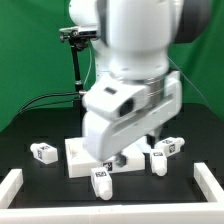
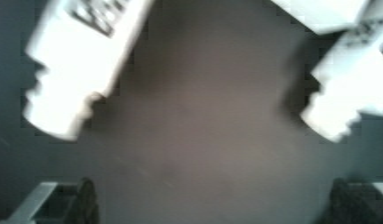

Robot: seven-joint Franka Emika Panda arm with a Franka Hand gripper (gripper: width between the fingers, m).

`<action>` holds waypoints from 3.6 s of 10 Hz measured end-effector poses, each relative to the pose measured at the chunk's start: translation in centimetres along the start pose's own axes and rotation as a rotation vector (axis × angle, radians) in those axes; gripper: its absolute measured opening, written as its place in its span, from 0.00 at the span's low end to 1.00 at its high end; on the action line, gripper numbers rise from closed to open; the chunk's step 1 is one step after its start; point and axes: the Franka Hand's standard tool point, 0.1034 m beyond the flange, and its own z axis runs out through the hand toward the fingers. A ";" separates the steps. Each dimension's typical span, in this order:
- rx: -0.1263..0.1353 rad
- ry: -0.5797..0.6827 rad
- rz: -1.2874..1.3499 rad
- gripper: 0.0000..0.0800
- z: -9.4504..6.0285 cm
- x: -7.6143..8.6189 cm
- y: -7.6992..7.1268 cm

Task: Assemble one leg

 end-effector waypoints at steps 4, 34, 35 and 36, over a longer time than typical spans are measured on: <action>0.007 -0.013 0.080 0.81 0.2 0.3 -2.2; -0.032 0.058 0.497 0.35 6.6 2.8 -12.6; -0.031 0.061 0.500 0.35 5.9 3.3 -13.4; -0.029 0.066 0.514 0.35 5.6 3.7 -14.2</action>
Offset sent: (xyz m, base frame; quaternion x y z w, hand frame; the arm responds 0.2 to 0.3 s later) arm -0.0215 0.0174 0.0011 0.0194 -0.0313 0.0741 0.9966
